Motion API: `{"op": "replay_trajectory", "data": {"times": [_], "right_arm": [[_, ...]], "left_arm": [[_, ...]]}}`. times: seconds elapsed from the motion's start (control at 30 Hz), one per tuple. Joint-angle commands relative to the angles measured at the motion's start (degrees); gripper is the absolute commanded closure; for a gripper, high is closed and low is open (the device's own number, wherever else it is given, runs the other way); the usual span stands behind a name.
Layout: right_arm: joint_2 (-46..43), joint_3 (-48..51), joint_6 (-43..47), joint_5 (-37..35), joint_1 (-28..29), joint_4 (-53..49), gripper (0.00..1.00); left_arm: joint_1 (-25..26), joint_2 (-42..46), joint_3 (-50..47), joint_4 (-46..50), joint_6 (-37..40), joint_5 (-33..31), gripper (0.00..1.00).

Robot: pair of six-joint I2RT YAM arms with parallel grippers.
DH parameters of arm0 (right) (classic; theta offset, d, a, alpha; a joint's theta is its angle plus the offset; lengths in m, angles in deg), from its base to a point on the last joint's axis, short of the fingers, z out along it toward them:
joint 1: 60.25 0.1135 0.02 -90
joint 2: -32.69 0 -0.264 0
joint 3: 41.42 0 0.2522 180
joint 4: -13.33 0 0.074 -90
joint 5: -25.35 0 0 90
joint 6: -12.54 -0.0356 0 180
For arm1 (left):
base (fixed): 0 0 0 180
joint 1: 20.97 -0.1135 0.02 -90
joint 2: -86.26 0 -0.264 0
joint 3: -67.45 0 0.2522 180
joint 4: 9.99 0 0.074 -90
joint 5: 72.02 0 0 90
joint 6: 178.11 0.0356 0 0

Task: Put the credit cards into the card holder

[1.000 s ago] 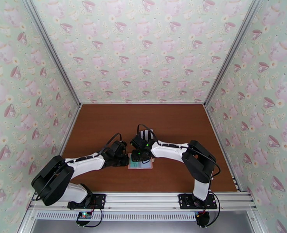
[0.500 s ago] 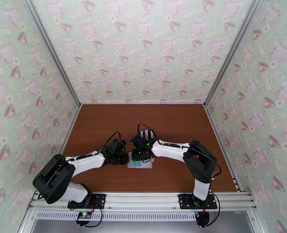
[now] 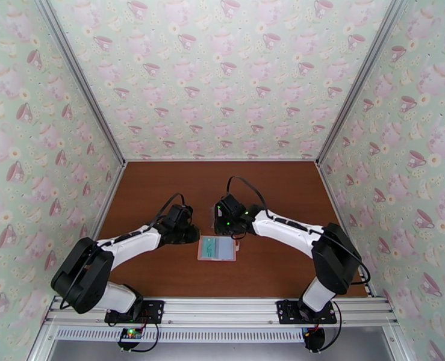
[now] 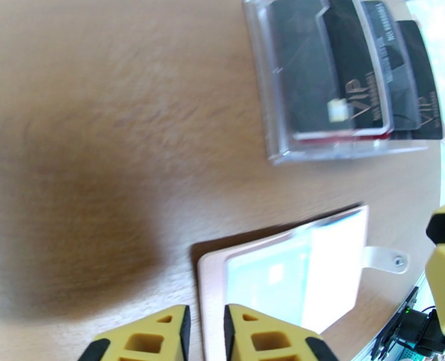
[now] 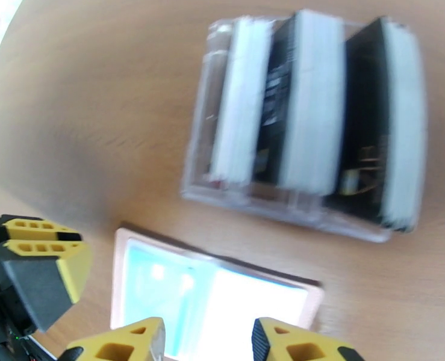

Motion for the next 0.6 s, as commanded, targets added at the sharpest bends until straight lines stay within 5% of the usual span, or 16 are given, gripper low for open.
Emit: {"op": "replay_trajectory", "data": {"times": [0.0,0.2,0.57], "right_arm": [[-1.86,-0.95,2.19,-2.53,-0.87,-2.51,0.56],[-2.39,-3.18,4.25,-5.12,-3.29,-4.37,0.55],[-2.82,-1.23,4.36,0.03,-4.78,-1.87,0.56]], "left_arm": [[-0.77,-0.12,2.82,1.08,1.05,-0.46,0.72],[-1.99,-2.68,6.89,-0.24,1.30,-0.15,0.59],[-3.37,-10.83,11.94,-4.26,1.44,4.72,0.58]]}}
